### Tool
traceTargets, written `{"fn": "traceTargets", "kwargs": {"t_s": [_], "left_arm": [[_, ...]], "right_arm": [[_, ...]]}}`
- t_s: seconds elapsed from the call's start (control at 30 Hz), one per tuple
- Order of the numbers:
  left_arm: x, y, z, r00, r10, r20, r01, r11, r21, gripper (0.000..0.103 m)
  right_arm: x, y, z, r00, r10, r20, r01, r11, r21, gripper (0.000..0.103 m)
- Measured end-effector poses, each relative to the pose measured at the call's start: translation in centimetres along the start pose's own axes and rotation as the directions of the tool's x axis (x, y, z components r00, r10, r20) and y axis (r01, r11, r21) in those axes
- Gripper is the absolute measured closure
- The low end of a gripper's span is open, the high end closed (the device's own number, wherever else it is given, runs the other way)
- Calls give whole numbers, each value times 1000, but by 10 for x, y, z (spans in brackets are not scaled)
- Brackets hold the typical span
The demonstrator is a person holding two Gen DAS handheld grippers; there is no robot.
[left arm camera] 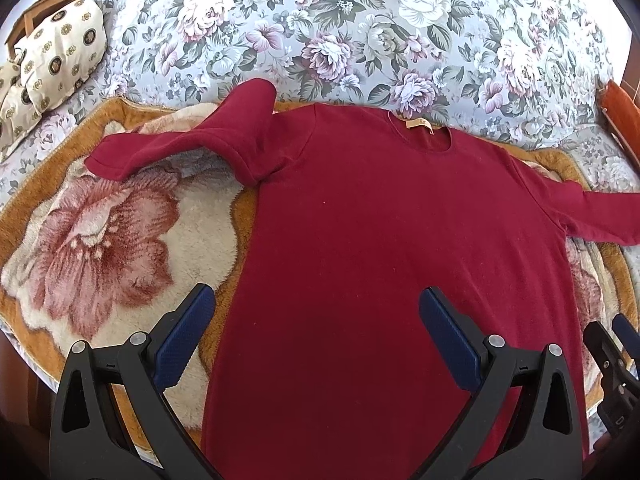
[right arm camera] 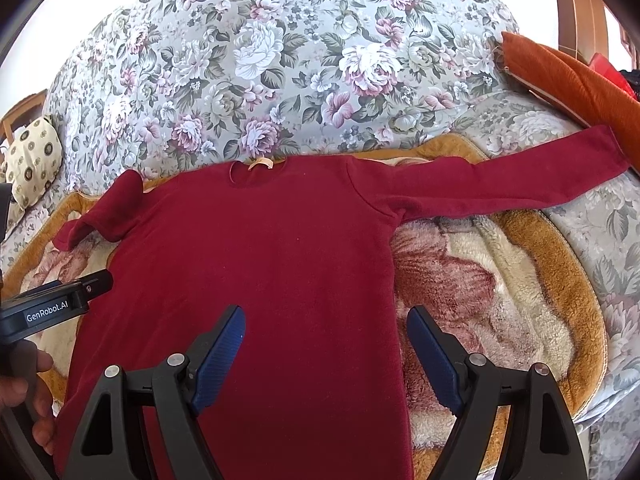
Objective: Fold small clothes
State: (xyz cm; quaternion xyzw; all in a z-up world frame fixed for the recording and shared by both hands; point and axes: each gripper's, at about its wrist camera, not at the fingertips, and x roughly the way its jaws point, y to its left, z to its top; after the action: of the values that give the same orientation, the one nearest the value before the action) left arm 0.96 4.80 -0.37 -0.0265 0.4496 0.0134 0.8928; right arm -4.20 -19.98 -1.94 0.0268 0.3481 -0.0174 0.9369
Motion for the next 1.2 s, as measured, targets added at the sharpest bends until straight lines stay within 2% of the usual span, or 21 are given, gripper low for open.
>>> {"fn": "traceTargets", "kwargs": {"t_s": [1.2], "left_arm": [[1, -2, -1, 1000, 2, -6, -2, 1000, 4, 1]], "right_arm": [[2, 0, -2, 1000, -1, -9, 1, 1000, -1, 22]]}}
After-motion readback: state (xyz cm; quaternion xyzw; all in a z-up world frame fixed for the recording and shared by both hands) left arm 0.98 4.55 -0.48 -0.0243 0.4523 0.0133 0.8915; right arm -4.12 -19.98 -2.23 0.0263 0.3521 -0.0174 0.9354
